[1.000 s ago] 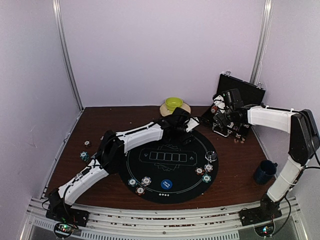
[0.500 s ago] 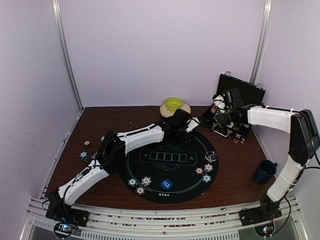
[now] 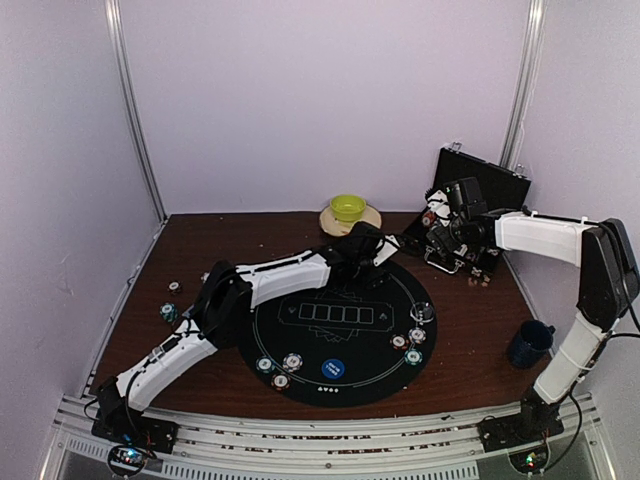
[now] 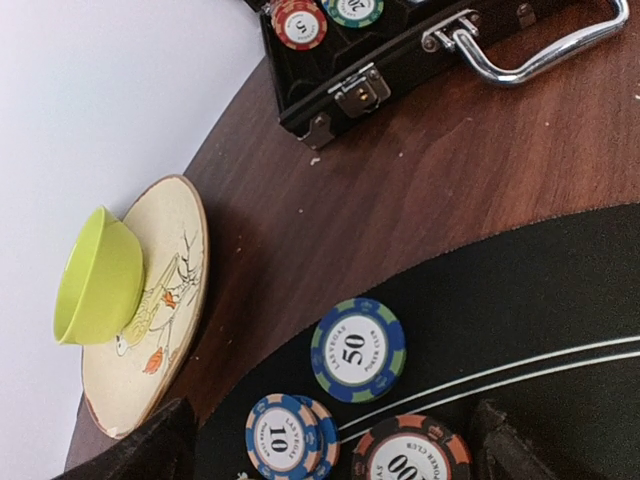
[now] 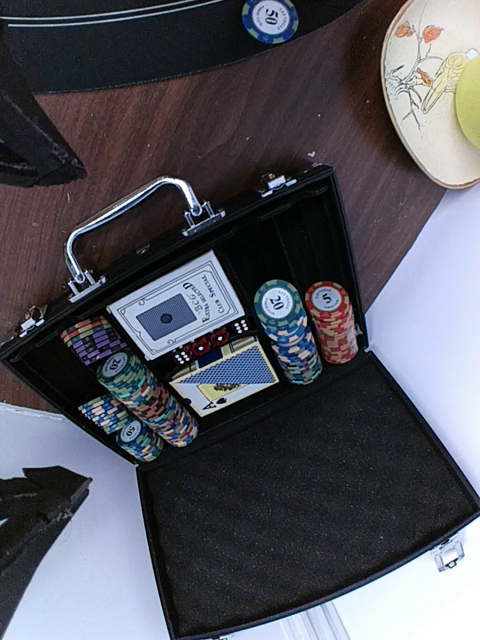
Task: Distribute texas hold em gaming equipment
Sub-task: Adjust the poker chip in the big blind area.
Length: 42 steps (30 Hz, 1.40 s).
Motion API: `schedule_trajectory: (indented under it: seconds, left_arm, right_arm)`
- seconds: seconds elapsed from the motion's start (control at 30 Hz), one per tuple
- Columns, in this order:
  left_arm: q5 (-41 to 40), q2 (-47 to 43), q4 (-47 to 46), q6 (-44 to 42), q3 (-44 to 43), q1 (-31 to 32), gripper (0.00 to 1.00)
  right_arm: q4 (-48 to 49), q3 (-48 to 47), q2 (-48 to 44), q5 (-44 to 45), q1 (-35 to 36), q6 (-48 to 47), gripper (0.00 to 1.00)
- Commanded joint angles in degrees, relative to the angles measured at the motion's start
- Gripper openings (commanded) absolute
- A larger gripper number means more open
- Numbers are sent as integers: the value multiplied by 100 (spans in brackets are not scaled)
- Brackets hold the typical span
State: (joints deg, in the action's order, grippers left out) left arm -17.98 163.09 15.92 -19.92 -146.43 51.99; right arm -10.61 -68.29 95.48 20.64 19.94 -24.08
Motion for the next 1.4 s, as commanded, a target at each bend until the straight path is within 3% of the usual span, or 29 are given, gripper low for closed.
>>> schedule_trajectory:
  seconds: [0.0, 0.47, 0.87, 1.13, 1.37]
  left_arm:
    - [-669, 11, 499, 108, 283, -165, 97]
    - [-1300, -79, 457, 314, 567, -180, 97]
    - [-1369, -80, 463, 395, 616, -240, 97]
    - [-675, -390, 792, 490, 423, -197, 98]
    - [-54, -1637, 1044, 532, 1150, -148, 98]
  right_arm:
    - [24, 36, 6, 30, 1, -9, 100]
    - [13, 40, 21, 30, 1, -9, 100]
    - [-1, 27, 105, -3, -4, -10, 100]
    - [-157, -104, 438, -201, -2, 91, 100]
    - [-847, -1018, 1075, -800, 9, 545, 100]
